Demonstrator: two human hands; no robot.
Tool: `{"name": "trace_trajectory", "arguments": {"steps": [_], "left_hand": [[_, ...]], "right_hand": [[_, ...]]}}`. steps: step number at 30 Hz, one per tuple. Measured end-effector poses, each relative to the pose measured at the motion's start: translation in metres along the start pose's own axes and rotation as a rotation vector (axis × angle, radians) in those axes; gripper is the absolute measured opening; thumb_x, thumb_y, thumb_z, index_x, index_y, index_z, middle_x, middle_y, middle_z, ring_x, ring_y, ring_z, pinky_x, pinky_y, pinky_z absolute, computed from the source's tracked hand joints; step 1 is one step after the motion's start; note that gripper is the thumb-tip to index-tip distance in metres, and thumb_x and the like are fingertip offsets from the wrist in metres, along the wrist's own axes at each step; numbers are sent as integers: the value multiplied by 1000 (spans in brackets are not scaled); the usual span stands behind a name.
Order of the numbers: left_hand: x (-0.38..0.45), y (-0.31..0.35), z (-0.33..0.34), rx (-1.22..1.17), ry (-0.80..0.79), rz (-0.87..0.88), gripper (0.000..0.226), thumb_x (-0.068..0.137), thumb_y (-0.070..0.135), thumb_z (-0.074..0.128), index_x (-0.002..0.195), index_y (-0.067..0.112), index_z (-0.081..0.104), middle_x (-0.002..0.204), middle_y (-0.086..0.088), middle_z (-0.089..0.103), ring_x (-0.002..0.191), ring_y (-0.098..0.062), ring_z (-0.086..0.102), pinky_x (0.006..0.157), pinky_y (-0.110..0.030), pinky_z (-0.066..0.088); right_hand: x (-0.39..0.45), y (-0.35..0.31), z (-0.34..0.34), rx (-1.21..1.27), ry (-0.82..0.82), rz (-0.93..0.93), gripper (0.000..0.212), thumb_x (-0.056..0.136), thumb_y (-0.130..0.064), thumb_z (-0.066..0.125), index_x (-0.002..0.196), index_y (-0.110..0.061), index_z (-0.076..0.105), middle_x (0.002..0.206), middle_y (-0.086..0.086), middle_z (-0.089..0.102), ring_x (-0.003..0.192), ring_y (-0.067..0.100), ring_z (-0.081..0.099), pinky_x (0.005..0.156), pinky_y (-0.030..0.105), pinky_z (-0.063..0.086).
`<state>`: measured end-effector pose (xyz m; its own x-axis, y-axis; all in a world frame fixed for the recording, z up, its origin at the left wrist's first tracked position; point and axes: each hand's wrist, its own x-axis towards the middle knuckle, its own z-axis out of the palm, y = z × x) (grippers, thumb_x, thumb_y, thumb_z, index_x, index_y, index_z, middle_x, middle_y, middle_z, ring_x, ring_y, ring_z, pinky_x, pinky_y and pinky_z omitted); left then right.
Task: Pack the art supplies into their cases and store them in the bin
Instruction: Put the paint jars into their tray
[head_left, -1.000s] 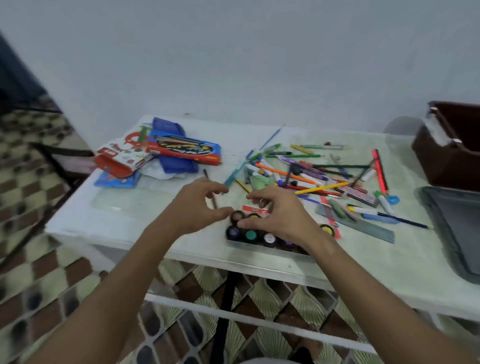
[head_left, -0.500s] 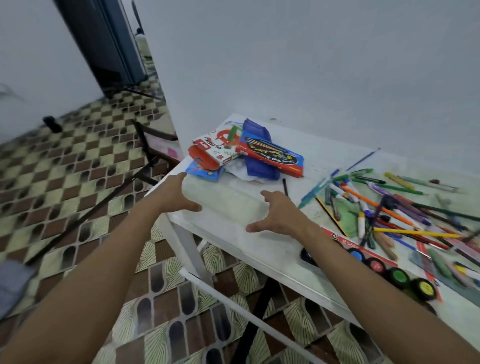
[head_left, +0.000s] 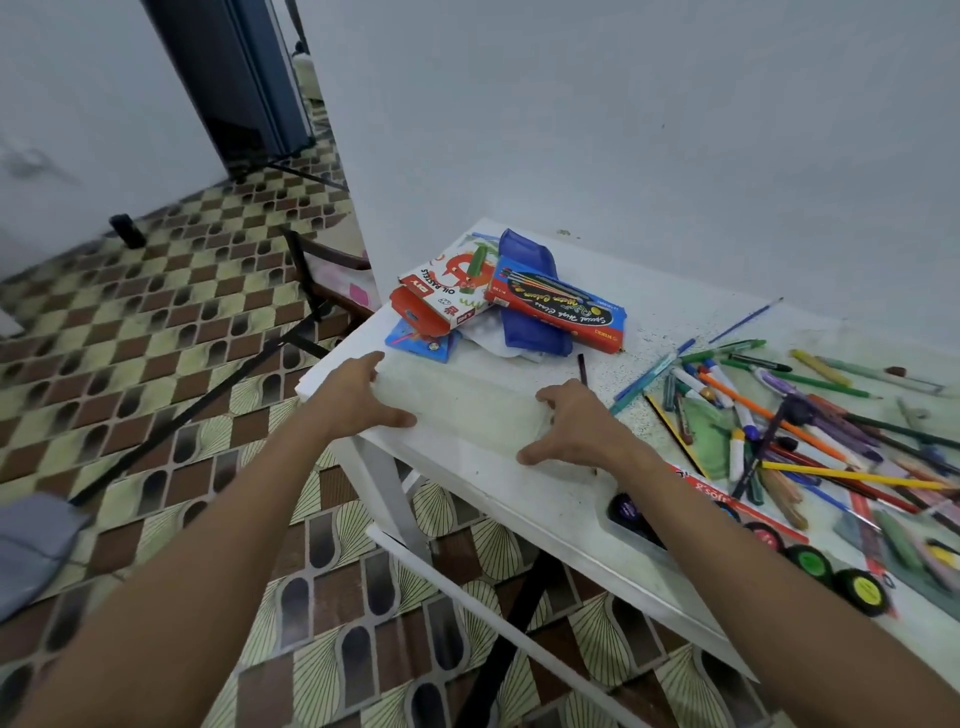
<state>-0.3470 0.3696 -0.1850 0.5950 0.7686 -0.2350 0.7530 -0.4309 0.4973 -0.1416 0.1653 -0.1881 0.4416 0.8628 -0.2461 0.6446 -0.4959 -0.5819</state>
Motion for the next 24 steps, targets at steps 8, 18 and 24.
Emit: {"name": "trace_trajectory", "arguments": {"steps": [8,18,24], "left_hand": [[-24,68,19,-28,-31,200,99,61,51,85,144,26,38,127,1,47,102,-14,50,82,-24,42],[-52,173,71,-89,-141,543,101,54,46,89,140,27,41,111,6,49,90,-2,49,67,-8,39],[-71,182,101,-162,-251,629,111,32,66,83,131,32,48,98,8,52,85,-3,52,63,-14,40]], "right_hand": [[-78,51,-66,125,153,-50,81,61,-26,89,132,-18,52,122,3,49,101,17,56,74,19,49],[-206,142,-88,316,433,96,79,58,-26,92,126,-34,52,117,-14,50,90,3,55,65,17,44],[-263,164,-63,350,504,165,82,53,-32,93,127,-36,56,125,-20,49,95,0,51,71,9,42]]}}
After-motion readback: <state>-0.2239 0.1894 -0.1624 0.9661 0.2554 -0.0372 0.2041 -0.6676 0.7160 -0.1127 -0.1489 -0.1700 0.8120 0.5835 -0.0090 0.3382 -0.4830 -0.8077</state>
